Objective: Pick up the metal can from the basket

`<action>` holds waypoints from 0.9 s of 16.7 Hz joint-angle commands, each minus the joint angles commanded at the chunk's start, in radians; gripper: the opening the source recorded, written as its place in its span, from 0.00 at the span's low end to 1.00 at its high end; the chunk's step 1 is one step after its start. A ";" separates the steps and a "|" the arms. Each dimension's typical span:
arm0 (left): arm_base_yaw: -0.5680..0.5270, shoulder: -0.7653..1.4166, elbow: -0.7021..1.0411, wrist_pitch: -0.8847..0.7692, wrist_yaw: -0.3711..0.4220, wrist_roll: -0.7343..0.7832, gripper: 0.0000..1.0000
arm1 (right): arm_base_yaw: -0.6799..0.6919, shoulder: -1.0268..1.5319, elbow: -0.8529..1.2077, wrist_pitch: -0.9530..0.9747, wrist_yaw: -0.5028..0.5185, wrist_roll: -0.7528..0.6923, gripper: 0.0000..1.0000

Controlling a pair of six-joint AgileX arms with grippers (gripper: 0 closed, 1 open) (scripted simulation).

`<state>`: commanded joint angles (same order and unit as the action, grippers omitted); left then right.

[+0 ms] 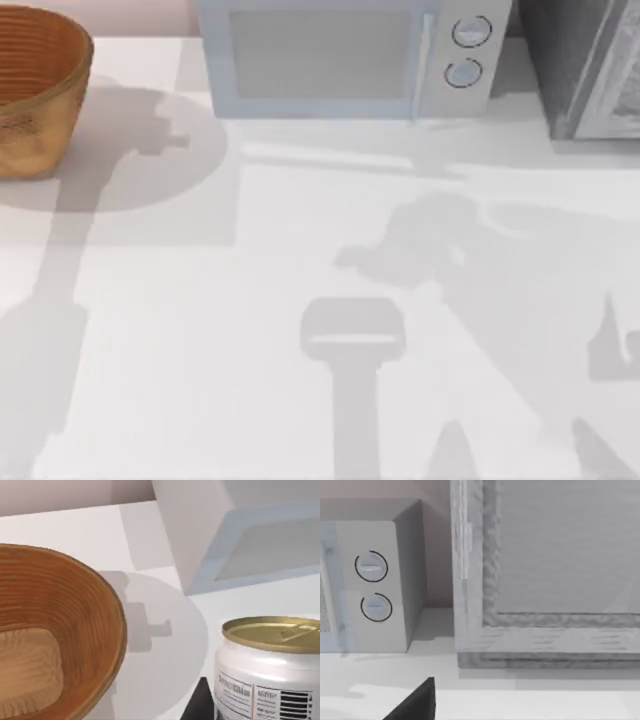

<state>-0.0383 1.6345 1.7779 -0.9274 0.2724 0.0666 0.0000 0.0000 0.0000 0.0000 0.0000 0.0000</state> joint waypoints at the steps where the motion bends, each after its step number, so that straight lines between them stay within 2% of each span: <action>1: -0.007 -0.127 -0.148 0.063 -0.003 -0.010 0.00 | 0.000 0.000 0.000 0.000 0.000 0.000 1.00; 5: -0.020 -0.612 -0.714 0.315 -0.041 -0.045 0.00 | 0.000 0.000 0.000 0.000 0.000 0.000 1.00; 9: -0.010 -1.045 -1.191 0.558 -0.113 -0.065 0.00 | 0.000 0.000 0.000 0.000 0.000 0.000 1.00; 12: 0.005 -1.320 -1.469 0.719 -0.175 -0.070 0.00 | 0.000 0.000 0.000 0.000 0.000 0.000 1.00; 15: 0.023 -1.517 -1.662 0.843 -0.231 -0.069 0.00 | 0.000 0.000 0.000 0.000 0.000 0.000 1.00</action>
<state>-0.0154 0.1177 0.1161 -0.0842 0.0412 -0.0026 0.0000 0.0000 0.0000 0.0000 0.0000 0.0000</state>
